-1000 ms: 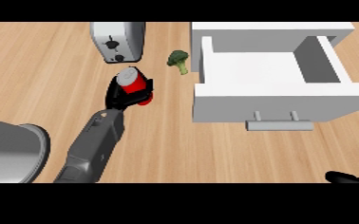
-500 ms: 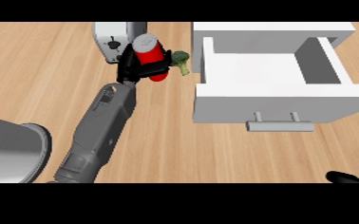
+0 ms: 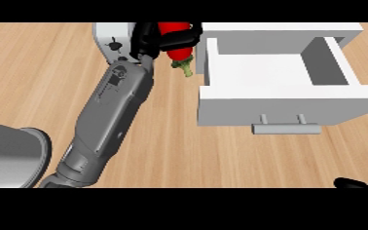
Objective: Pick up the can, place it into the drawer and close the drawer
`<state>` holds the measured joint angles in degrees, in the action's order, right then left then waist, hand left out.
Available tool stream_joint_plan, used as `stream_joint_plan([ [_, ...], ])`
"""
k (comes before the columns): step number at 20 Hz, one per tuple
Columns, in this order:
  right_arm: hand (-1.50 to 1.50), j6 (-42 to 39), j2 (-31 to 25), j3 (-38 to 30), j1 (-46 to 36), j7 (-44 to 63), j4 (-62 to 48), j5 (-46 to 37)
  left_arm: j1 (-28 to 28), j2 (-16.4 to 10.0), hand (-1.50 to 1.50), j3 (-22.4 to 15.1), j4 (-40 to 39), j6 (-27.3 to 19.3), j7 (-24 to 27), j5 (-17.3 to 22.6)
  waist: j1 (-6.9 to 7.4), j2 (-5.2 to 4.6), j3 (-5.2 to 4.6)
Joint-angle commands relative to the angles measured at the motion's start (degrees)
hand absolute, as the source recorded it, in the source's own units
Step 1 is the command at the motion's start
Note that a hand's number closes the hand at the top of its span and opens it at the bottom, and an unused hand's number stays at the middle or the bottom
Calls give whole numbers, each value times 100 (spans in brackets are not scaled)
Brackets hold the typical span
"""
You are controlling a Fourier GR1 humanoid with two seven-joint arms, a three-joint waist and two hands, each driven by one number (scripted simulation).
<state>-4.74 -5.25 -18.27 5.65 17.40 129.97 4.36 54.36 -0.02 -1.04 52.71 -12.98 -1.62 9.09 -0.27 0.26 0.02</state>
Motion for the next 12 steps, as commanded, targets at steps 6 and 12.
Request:
stream_joint_plan([
  [6,-150,68,-170,-52,-385,325,-46,123,1704,2,150,-247,-859,-724,-700,61,-145,-59,1],
  [12,-150,22,-8,129,-249,104,-88,-20,2249,2,150,-725,-1078,-1141,-963,613,-168,-52,2],
])
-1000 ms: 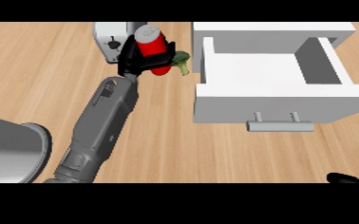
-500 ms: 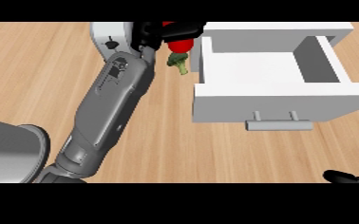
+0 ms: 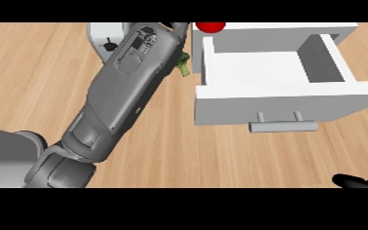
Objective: Pick up the can, place it into the drawer and close the drawer
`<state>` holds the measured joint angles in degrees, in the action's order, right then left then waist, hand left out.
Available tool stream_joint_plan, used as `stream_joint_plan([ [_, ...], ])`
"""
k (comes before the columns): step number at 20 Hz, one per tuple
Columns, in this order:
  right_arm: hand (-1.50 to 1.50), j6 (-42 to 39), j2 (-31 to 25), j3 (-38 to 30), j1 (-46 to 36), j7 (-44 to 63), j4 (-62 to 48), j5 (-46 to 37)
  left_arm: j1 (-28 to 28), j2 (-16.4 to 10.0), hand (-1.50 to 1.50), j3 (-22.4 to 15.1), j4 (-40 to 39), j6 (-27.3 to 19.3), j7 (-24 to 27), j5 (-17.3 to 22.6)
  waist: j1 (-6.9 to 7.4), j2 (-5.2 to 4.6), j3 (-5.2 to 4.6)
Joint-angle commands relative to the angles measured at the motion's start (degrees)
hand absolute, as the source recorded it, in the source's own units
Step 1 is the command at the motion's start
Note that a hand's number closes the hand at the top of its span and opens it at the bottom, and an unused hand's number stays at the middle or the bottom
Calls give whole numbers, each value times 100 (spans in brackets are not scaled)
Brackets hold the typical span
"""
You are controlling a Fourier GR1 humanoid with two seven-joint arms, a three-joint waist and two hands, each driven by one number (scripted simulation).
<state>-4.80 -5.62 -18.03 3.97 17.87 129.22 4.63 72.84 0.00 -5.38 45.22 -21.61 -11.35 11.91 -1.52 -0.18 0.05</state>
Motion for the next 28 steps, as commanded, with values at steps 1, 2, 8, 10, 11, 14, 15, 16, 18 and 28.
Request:
stream_joint_plan([
  [1,-150,-20,235,222,262,-274,64,-226,947,0,150,161,-637,-98,-355,69,-53,-16,3],
  [2,-150,174,89,260,-245,17,18,-341,911,0,150,29,-1001,-47,-8,212,-81,-43,1],
  [8,-150,139,49,188,-232,111,46,-187,1139,0,150,-548,-1547,-329,298,842,-173,-44,4],
  [10,-150,122,-69,260,-407,476,222,-73,1681,0,150,-668,-1753,-614,-14,837,-257,-56,6],
  [11,-150,119,-154,56,-555,256,-217,-30,1657,0,150,-722,-1852,-597,7,920,-223,-64,9],
  [14,-150,114,-249,60,-604,568,17,63,1652,0,150,-916,-2041,-654,321,1097,-335,-80,10],
  [15,-150,105,-153,84,-581,139,-281,-87,1838,0,150,-705,-2307,-542,426,942,-272,-104,13],
  [16,-150,208,-102,297,-666,396,-24,-220,1800,0,150,-1015,-2214,-740,353,1111,-346,-91,11],
  [18,-150,-75,-197,198,-321,381,165,58,1882,0,150,-1018,-2408,-1077,310,1164,-477,-96,18],
  [28,-150,-157,-484,211,-669,158,-141,-247,1864,0,-150,-1283,-2701,-1599,865,1437,-524,-159,19],
])
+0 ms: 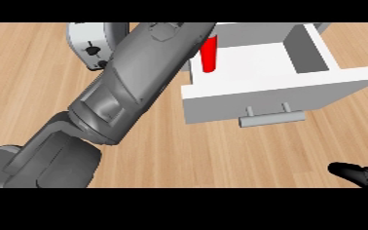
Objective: Pick up the can, place it into the drawer and close the drawer
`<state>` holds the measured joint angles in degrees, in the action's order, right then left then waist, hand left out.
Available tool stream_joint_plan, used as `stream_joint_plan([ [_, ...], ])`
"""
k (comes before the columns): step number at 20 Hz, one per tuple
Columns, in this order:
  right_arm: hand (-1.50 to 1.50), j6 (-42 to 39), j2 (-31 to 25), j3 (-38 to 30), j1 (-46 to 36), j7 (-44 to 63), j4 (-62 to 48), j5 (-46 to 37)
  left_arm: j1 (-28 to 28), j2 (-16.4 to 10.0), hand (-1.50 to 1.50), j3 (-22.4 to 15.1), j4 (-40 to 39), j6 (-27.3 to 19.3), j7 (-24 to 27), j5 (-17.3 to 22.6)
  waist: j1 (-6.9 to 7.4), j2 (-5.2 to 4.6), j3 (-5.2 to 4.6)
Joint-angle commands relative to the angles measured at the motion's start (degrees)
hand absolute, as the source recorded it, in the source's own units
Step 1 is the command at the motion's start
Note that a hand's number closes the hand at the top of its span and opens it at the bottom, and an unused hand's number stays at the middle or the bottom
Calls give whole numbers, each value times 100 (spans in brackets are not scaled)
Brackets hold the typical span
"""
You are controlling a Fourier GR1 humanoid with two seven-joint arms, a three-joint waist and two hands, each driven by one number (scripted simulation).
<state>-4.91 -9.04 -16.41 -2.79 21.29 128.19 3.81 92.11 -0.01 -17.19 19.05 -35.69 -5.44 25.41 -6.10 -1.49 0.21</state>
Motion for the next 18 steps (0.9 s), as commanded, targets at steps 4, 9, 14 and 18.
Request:
stream_joint_plan([
  [4,-150,-192,-332,194,-303,-302,-225,-477,-52,1,-150,11,-68,-62,312,365,70,-20,-5],
  [9,-150,-287,-625,488,-488,-672,-275,-1239,-33,1,-150,14,-80,-193,359,642,7,-32,-4],
  [14,-150,-247,-840,1124,-764,-941,-732,-2390,101,1,-150,100,70,-215,416,924,154,-9,-9],
  [18,-150,-63,-1004,1349,-1243,-1223,-1503,-3105,181,1,-150,101,-80,-275,560,916,310,-7,-9],
])
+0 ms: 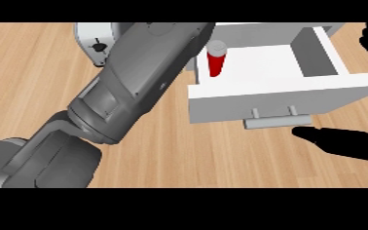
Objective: Pick up the can, place it into the drawer and close the drawer
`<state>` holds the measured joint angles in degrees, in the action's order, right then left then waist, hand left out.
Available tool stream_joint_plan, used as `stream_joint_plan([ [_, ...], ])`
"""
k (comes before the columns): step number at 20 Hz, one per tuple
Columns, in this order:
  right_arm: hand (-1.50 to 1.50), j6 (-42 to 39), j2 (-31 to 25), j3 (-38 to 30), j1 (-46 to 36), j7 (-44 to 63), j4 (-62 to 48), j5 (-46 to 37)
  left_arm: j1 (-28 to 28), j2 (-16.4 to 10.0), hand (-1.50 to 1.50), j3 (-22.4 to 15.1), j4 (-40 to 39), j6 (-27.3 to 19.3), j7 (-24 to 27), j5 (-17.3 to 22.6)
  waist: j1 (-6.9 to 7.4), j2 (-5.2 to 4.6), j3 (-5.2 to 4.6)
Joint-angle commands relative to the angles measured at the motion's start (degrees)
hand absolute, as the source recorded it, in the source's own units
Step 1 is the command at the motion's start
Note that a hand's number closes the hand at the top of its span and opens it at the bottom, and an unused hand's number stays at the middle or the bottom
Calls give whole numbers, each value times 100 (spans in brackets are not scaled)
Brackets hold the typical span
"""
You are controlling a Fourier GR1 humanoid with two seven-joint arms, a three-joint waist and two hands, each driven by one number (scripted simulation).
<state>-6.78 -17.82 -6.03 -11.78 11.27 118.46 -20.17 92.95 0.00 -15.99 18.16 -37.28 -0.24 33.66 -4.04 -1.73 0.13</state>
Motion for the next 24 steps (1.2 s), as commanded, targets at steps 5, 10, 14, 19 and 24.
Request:
stream_joint_plan([
  [5,-150,403,-19,911,-693,-393,-1332,-1616,155,0,-150,-169,-154,-88,17,33,155,33,0],
  [10,-150,954,115,1293,-938,-863,-2546,-2488,202,0,-150,20,-246,82,98,-33,336,53,-3],
  [14,-150,1422,213,1501,-1136,-1121,-3559,-3095,288,-95,-150,47,-143,230,-144,-63,434,90,-5],
  [19,-150,1945,573,1465,-1985,-1167,-4827,-3481,-96,-329,-150,75,126,296,-175,-131,554,142,-11],
  [24,-150,2797,744,1095,-2741,-1547,-6349,-3655,-105,-485,-150,126,141,256,-233,-225,571,100,-6],
])
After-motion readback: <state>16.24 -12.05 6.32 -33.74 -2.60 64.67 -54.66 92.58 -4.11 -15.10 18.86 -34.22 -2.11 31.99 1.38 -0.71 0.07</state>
